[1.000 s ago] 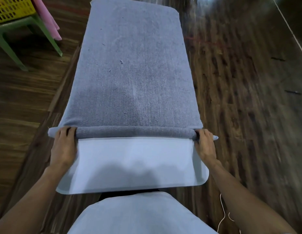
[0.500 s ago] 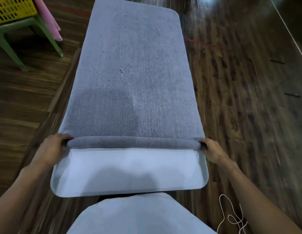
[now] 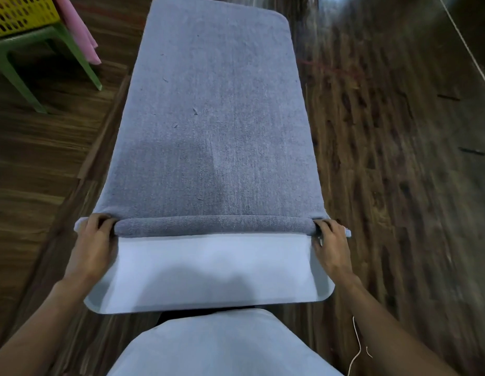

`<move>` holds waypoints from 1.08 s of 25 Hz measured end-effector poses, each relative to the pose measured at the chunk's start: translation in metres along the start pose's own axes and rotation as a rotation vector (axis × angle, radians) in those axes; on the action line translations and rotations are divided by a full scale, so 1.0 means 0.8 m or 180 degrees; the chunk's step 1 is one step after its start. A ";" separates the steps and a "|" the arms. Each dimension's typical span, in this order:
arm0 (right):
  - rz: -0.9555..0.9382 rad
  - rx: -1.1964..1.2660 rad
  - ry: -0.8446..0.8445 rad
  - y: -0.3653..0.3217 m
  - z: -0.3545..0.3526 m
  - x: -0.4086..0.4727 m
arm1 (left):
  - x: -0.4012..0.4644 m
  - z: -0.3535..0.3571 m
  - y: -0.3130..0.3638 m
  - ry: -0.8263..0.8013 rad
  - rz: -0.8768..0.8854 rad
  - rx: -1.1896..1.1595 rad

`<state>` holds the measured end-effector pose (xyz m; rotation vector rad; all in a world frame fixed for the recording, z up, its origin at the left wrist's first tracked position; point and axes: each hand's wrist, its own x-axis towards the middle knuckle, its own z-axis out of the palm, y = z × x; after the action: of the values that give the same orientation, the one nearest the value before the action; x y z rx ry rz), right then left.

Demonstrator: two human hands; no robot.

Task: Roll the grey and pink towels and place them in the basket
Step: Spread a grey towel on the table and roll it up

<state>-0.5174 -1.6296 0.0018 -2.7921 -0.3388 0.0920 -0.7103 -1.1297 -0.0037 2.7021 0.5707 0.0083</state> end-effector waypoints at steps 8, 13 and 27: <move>-0.0196 -0.0382 -0.0555 0.011 -0.021 0.006 | 0.003 -0.023 -0.007 -0.0476 0.0399 0.0217; 0.0162 0.0217 -0.0778 0.009 -0.030 0.053 | 0.035 -0.050 0.002 -0.0086 -0.0137 -0.0548; 0.0222 0.0176 -0.0399 -0.010 -0.005 0.043 | 0.010 -0.006 0.042 0.0192 -0.0311 0.0041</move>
<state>-0.4852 -1.6149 0.0076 -2.7498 -0.2646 0.2894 -0.6902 -1.1531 0.0125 2.6911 0.7224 0.0605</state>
